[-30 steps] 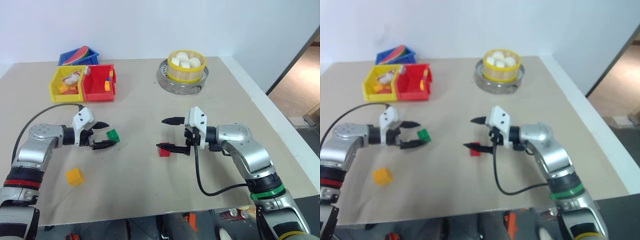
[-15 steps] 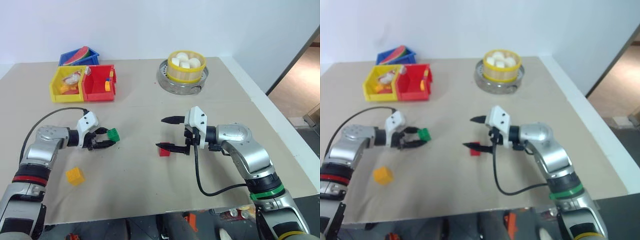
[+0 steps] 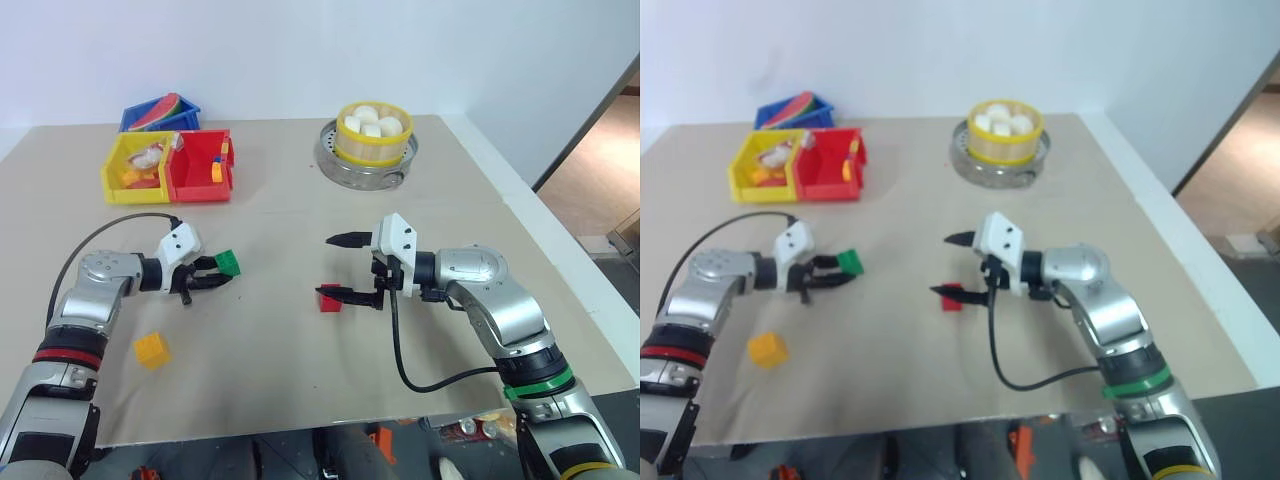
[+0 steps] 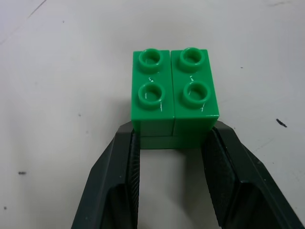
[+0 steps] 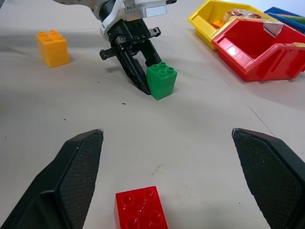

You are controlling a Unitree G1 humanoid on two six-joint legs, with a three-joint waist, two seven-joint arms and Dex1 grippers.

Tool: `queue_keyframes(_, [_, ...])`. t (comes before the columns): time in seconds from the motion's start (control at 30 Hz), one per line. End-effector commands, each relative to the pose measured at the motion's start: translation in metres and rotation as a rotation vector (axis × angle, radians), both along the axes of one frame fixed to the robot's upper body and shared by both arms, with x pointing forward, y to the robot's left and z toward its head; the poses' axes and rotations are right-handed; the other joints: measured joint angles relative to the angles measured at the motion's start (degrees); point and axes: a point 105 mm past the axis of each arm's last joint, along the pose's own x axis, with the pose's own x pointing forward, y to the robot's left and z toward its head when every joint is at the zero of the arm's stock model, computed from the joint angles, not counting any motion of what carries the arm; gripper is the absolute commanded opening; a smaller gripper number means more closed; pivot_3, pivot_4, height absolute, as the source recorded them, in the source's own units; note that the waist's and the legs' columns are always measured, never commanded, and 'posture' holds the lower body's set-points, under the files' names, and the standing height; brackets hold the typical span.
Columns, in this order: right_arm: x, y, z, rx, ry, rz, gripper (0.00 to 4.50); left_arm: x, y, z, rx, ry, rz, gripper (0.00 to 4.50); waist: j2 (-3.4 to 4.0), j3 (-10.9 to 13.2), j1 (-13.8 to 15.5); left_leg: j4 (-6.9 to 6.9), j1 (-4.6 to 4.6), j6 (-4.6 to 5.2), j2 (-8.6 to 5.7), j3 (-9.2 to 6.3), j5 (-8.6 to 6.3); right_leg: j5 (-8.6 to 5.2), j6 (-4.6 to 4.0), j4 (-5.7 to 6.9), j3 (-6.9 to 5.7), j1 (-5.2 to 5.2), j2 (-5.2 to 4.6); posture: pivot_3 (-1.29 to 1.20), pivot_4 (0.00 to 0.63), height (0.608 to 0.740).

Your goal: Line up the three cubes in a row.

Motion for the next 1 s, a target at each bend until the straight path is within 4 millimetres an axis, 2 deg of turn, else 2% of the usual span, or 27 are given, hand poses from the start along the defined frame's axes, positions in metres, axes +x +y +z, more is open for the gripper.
queue_keyframes(0.03, [-0.007, -0.001, 0.018, 0.041, -0.007, 0.037, 4.5, -0.01, -0.018, 0.019, 0.016, -0.066, -0.149, 1.28, 0.0, 0.0, 0.01, 0.0, -0.01, 0.0, 0.0, 0.0, 0.0, 0.0, 0.0, 0.0, 0.0, 0.0, 0.0, 0.0, 0.15, 0.74])
queue_keyframes(0.13, [-0.012, -0.002, 0.019, 0.033, 0.008, 0.062, 4.5, -0.026, -0.042, 0.027, 0.002, -0.056, -0.277, 1.28, 0.0, 0.0, 0.0, 0.0, -0.07, 0.01, 0.0, 0.01, -0.01, -0.01, -0.01, -0.01, 0.02, -0.04, 0.0, 0.0, 0.15, 0.74])
queue_keyframes(0.37, [-0.019, -0.004, 0.019, 0.059, 0.058, 0.092, 4.5, -0.047, -0.071, 0.019, 0.064, -0.007, -0.412, 1.28, 0.0, 0.0, -0.18, 0.0, -0.02, 0.03, 0.02, -0.03, -0.02, -0.02, 0.0, 0.0, 0.08, -0.04, 0.05, 0.0, 0.15, 0.74])
queue_keyframes(0.6, [-0.019, -0.007, 0.011, 0.036, 0.069, 0.086, 4.5, -0.048, -0.077, 0.007, 0.077, 0.027, -0.383, 1.28, 0.01, 0.01, -0.17, 0.0, -0.01, 0.03, 0.06, -0.06, -0.02, -0.02, -0.01, 0.0, 0.11, -0.03, 0.12, 0.0, 0.15, 0.74])
queue_keyframes(1.0, [-0.015, -0.005, 0.008, 0.028, 0.04, 0.077, 4.5, -0.044, -0.096, -0.002, 0.049, 0.04, -0.306, 1.28, 0.01, 0.01, -0.16, 0.0, -0.01, 0.04, 0.05, -0.04, -0.03, -0.02, -0.01, -0.01, 0.13, -0.03, 0.11, 0.0, 0.15, 0.74])
